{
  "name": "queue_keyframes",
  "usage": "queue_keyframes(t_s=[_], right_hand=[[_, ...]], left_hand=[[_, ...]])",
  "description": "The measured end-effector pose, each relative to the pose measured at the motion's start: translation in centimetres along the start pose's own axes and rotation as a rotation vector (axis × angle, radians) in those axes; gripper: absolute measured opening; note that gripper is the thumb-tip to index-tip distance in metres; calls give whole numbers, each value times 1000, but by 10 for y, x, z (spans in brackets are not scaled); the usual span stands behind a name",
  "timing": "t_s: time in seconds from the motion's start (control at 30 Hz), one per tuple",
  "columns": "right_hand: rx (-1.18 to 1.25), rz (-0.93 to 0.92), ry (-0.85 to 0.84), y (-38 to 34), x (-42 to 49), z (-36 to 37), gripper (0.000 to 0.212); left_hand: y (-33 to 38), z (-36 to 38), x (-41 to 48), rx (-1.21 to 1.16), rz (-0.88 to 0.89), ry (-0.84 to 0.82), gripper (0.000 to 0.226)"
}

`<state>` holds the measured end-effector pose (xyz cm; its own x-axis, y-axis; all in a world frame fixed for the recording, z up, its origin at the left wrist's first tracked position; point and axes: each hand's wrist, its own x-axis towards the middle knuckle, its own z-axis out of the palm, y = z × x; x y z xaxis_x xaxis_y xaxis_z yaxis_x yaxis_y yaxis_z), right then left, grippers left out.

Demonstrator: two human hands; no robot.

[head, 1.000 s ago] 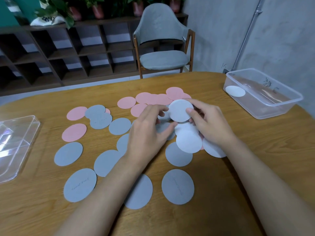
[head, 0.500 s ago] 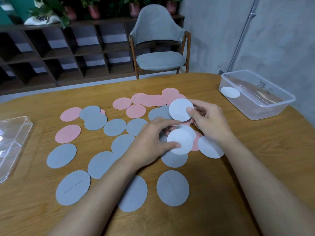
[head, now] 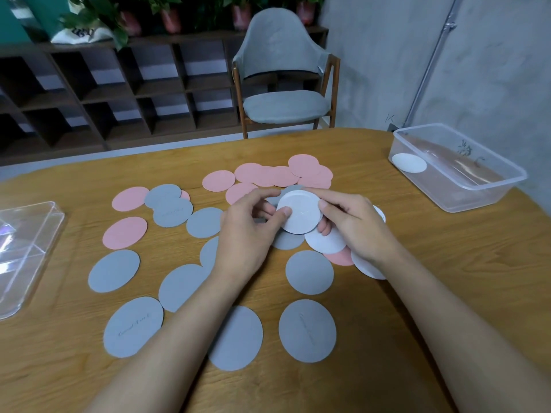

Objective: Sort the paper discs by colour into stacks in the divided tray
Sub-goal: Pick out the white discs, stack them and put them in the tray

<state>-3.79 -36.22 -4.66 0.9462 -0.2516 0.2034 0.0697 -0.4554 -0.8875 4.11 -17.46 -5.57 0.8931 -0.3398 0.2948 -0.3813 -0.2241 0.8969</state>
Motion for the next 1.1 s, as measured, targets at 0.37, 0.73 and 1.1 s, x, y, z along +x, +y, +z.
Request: queue_keyframes(t_s=[0.37,0.73,1.1], right_hand=[[-148,-64,122,6,4,-10,31],[-28,41,298,20,16,-18,29],[-50,14,225,15,13,-12,36]], left_hand=[[6,4,-6,222,192,4,29],[5,16,-17,530,433,-378,52],[7,7,-13,605,693,-137,31]])
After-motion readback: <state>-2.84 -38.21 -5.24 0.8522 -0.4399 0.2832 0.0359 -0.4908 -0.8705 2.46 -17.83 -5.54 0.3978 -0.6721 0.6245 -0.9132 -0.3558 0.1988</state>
